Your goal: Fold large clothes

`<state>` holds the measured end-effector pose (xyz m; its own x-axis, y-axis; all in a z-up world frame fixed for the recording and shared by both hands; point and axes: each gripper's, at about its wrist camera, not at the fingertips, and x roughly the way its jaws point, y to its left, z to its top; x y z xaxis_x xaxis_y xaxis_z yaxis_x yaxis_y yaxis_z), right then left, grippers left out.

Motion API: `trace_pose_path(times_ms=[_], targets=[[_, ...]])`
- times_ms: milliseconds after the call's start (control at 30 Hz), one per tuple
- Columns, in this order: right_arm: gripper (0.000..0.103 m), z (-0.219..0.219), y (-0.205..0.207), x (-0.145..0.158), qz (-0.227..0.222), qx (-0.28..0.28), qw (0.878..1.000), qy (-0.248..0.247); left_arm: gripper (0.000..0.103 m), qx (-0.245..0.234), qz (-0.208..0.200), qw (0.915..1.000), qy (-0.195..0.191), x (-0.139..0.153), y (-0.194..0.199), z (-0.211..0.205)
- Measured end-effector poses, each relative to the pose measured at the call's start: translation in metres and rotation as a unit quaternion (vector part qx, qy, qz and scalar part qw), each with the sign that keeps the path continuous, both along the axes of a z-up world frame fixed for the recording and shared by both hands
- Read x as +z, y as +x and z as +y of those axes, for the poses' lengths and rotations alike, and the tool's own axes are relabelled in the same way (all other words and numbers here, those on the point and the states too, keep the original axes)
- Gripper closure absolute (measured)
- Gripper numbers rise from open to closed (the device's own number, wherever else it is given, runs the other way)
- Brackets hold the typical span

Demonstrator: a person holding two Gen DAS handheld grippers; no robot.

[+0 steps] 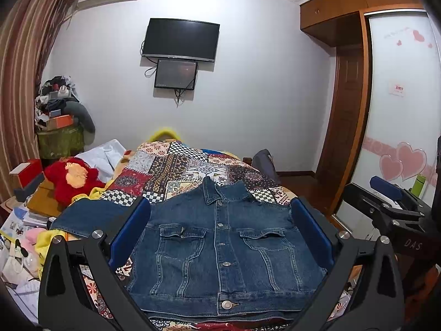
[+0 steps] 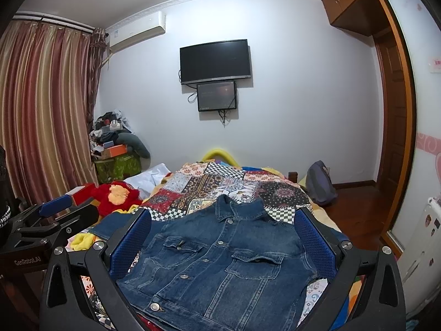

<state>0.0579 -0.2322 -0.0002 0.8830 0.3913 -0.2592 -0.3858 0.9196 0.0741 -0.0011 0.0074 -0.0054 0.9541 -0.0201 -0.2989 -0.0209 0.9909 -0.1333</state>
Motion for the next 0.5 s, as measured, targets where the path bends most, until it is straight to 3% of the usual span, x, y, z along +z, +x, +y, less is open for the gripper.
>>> trace_pose_path(times_ms=[500], targets=[[0.0,-0.002,0.0033,-0.0001,0.004,-0.001,1.0,0.0,0.0,0.0,0.004,1.0,-0.006,-0.004,0.0024,0.0021]])
